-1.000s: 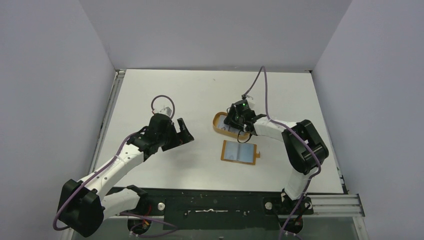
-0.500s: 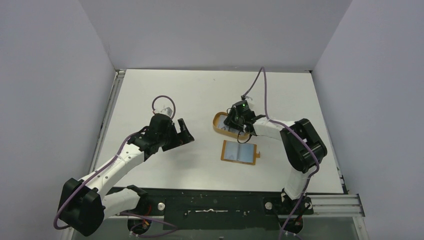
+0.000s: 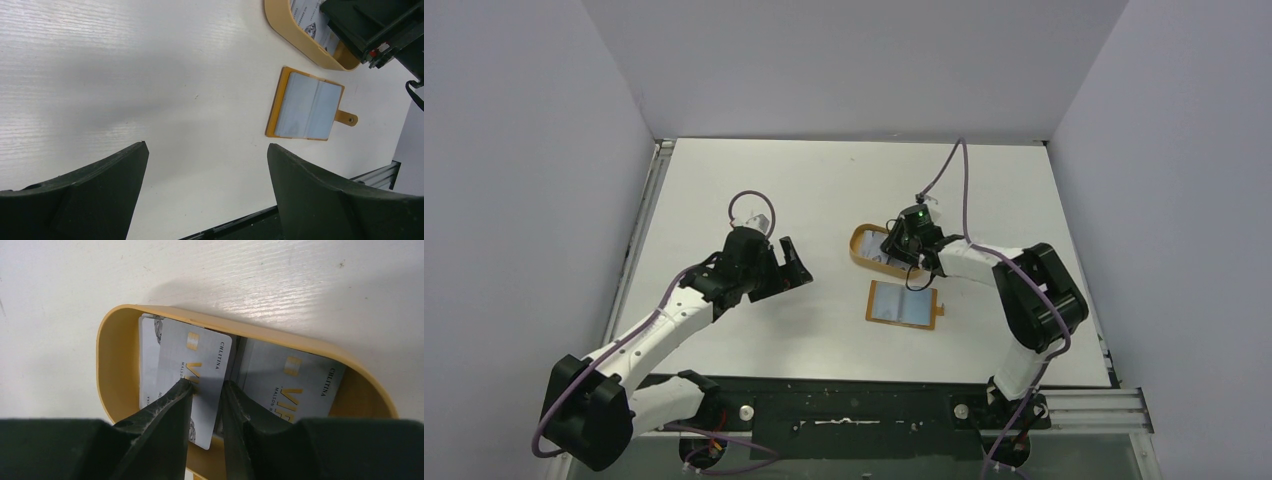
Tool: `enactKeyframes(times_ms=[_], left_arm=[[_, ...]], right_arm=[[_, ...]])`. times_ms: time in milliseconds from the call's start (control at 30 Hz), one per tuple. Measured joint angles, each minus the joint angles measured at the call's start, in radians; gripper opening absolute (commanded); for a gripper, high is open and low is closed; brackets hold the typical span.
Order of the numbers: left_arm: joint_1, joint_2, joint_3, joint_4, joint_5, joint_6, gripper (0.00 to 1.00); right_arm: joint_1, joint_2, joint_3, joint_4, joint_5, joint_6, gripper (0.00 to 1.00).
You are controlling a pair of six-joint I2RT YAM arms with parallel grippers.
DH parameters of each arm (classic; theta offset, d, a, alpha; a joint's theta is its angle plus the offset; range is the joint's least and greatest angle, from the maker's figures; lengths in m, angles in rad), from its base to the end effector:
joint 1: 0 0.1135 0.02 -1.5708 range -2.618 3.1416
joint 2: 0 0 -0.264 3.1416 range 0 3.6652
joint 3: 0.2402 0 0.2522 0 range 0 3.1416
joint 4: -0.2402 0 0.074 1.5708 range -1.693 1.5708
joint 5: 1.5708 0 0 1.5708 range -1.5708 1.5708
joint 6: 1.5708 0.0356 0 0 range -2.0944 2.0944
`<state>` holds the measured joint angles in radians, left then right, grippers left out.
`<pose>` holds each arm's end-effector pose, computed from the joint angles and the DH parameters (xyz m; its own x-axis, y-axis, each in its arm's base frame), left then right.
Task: Put the credit cards into the card holder
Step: Pick up the credit card from the storage box.
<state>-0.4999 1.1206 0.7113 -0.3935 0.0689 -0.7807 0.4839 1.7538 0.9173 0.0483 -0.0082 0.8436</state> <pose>0.2005 -0.1123 0.2300 -0.8146 -0.3551 -0.4587 -0.0747 0.8484 -0.5241 0.3132 0.1649 0.1537 -0.7686 0.4399 -0.4644 0.1562 0.8331 0.5306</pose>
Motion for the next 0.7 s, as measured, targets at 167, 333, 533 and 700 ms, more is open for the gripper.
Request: enactKeyframes(times_ms=[167, 333, 533, 700], left_arm=[[0.0, 0.009, 0.0, 0.002, 0.003, 0.0, 0.88], [0.0, 0.01, -0.002, 0.002, 0.006, 0.0, 0.88], [0.0, 0.01, -0.002, 0.005, 0.008, 0.0, 0.87], [0.0, 0.01, -0.002, 0.009, 0.008, 0.0, 0.87]], right_arm=[[-0.001, -0.015, -0.011, 0.002, 0.0, 0.0, 0.14], [-0.006, -0.04, -0.017, 0.002, -0.001, 0.006, 0.07], [-0.006, -0.079, -0.023, -0.007, -0.001, 0.007, 0.0], [-0.006, -0.108, -0.024, -0.021, -0.019, 0.011, 0.0]])
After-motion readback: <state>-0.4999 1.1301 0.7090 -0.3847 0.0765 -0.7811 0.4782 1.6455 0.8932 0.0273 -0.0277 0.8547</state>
